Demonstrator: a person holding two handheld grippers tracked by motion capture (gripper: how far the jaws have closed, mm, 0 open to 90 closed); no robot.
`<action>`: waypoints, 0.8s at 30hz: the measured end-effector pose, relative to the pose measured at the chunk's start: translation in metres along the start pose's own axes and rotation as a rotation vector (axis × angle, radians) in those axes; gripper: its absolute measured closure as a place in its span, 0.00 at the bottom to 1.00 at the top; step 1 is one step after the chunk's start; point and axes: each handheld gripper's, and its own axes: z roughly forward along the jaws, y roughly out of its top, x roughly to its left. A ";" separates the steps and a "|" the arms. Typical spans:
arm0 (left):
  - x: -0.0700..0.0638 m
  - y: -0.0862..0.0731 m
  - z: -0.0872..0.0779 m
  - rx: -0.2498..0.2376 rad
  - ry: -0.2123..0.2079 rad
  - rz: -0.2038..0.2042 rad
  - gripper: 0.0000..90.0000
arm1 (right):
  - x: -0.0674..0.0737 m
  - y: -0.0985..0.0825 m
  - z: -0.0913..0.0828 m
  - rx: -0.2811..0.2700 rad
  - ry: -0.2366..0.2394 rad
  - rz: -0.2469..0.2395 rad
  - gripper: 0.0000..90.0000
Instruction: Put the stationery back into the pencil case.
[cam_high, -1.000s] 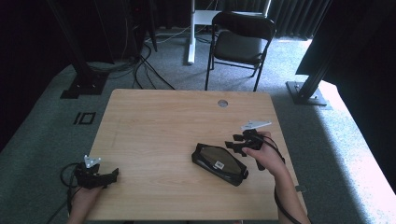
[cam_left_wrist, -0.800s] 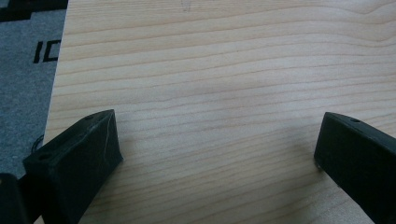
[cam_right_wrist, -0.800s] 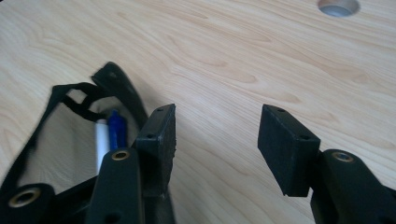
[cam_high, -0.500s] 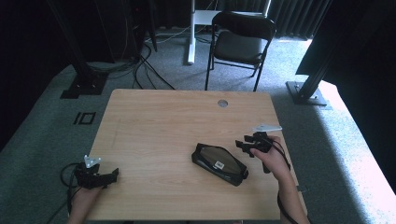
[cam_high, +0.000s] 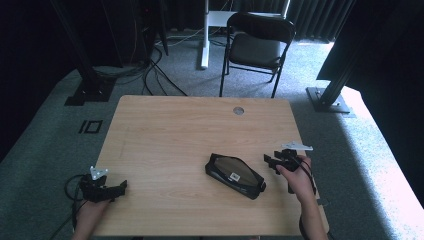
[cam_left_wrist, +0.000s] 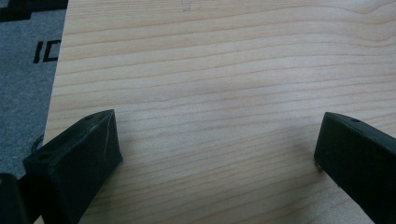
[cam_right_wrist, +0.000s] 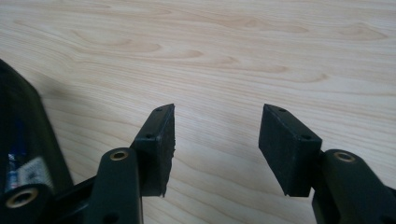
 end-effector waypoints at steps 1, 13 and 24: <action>0.000 0.000 0.000 0.000 0.000 0.000 0.01 | 0.000 -0.002 0.000 -0.001 -0.018 0.009 0.51; 0.000 0.000 0.000 -0.001 0.000 0.000 0.01 | -0.005 -0.025 -0.006 -0.003 -0.143 0.097 0.48; 0.000 0.000 0.000 0.001 0.000 0.002 0.01 | -0.007 -0.039 -0.013 0.015 -0.186 0.122 0.44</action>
